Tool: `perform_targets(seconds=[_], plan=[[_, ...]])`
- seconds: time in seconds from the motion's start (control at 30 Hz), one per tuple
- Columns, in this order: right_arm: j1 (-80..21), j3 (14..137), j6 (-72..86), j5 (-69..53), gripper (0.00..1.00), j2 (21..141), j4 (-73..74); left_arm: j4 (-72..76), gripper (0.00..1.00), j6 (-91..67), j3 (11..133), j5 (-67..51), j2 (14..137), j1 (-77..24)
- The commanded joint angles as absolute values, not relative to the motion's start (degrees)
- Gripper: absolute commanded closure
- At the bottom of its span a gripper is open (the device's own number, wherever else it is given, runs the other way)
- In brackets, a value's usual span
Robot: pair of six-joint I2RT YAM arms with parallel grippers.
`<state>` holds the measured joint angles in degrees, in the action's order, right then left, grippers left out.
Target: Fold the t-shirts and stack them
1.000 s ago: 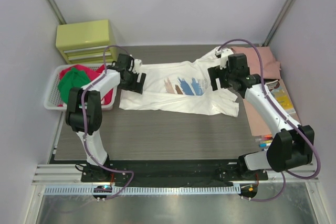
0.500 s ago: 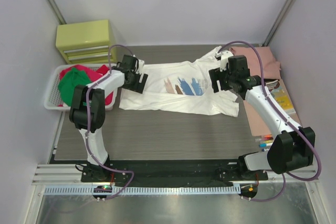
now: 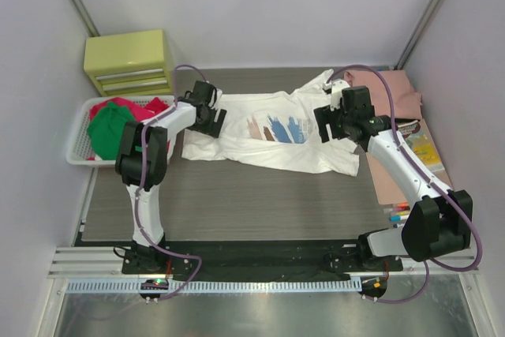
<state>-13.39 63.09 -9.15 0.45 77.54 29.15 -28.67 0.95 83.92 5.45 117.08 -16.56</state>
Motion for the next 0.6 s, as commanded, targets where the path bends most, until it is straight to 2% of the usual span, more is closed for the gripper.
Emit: perform_targets(seconds=[0.0,0.3,0.57], plan=[[-13.62,62.84,-9.05,-1.4,0.18,77.25,27.95,-29.44,0.14,-1.3,85.69,15.99,120.5,-16.7],[-13.54,62.67,-9.14,-1.58,0.18,77.26,27.95,-30.41,0.12,-0.7,85.78,14.85,118.83,-16.7],[-13.62,63.11,-9.75,-0.96,0.15,76.82,28.65,-31.29,0.09,-0.26,85.69,19.59,118.3,-16.61]])
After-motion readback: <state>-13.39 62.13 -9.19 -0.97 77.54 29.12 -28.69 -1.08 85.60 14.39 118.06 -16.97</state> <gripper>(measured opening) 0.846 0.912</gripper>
